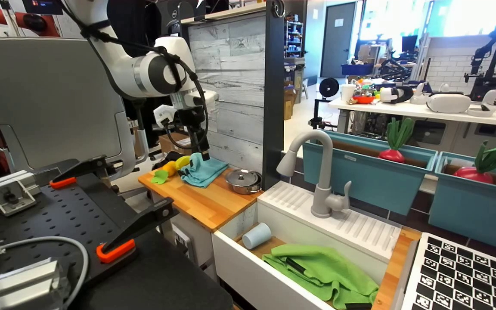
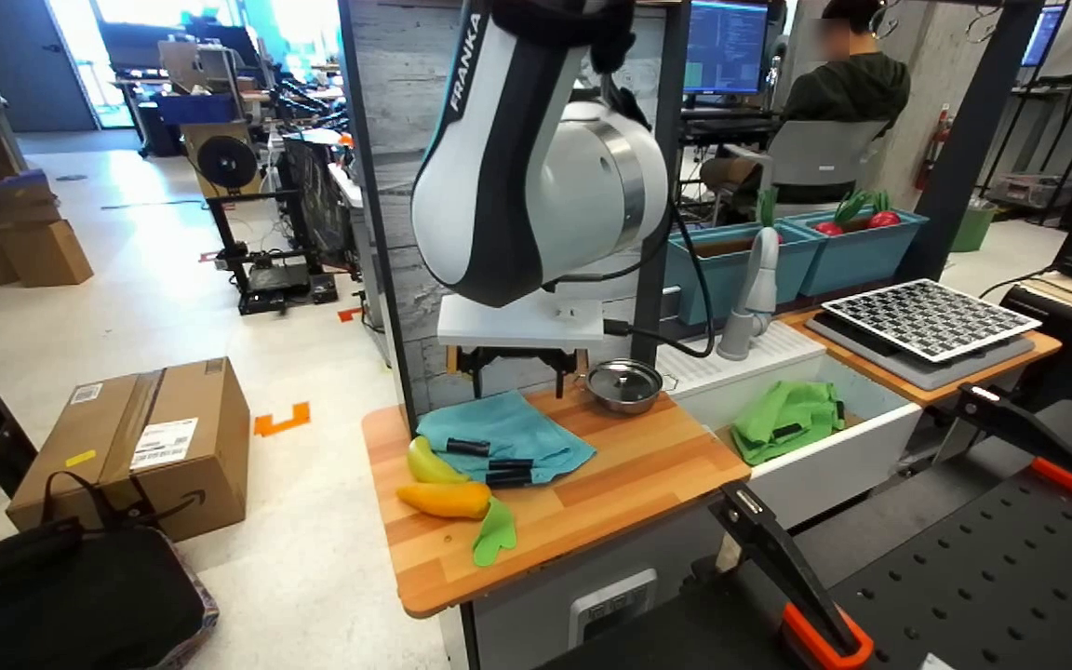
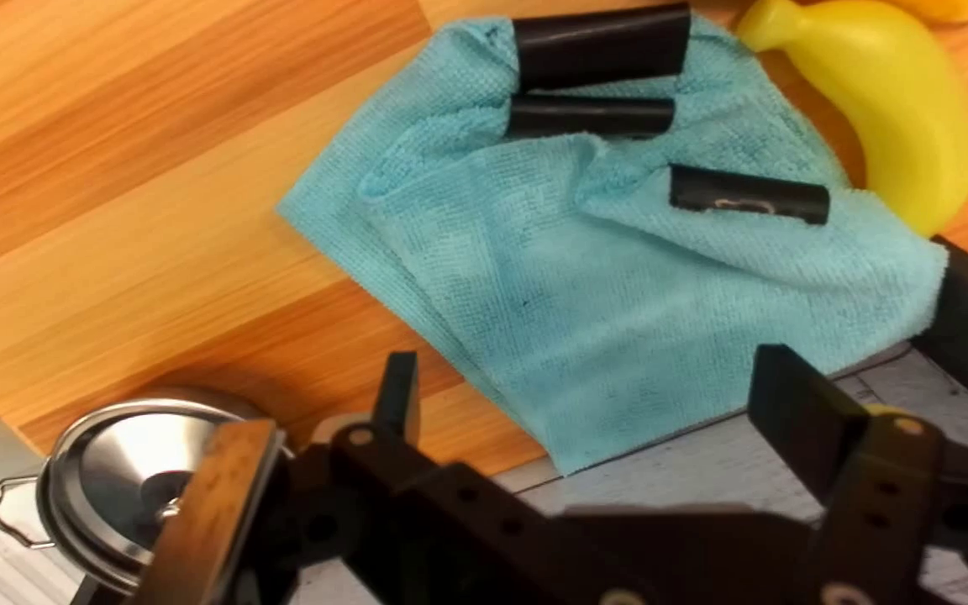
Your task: Move the blue towel to the left
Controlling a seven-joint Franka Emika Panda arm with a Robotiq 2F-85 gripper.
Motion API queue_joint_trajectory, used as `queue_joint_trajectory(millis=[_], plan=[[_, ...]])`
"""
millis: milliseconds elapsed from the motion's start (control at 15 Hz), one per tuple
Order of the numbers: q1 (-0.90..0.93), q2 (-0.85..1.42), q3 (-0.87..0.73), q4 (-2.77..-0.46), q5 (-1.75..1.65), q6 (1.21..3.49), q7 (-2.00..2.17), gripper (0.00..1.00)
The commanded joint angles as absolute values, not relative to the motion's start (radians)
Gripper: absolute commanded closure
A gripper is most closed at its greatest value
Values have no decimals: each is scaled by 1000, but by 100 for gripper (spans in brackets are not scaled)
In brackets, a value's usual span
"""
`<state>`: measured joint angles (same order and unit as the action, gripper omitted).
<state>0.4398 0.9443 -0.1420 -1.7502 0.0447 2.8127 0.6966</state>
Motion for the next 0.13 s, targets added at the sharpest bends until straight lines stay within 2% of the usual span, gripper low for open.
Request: queue_joint_trajectory(millis=[0,67], plan=[[441,950,-143,-1747,49,2812,693,0],[441,953,-143,-1746,50,2812,692,0]])
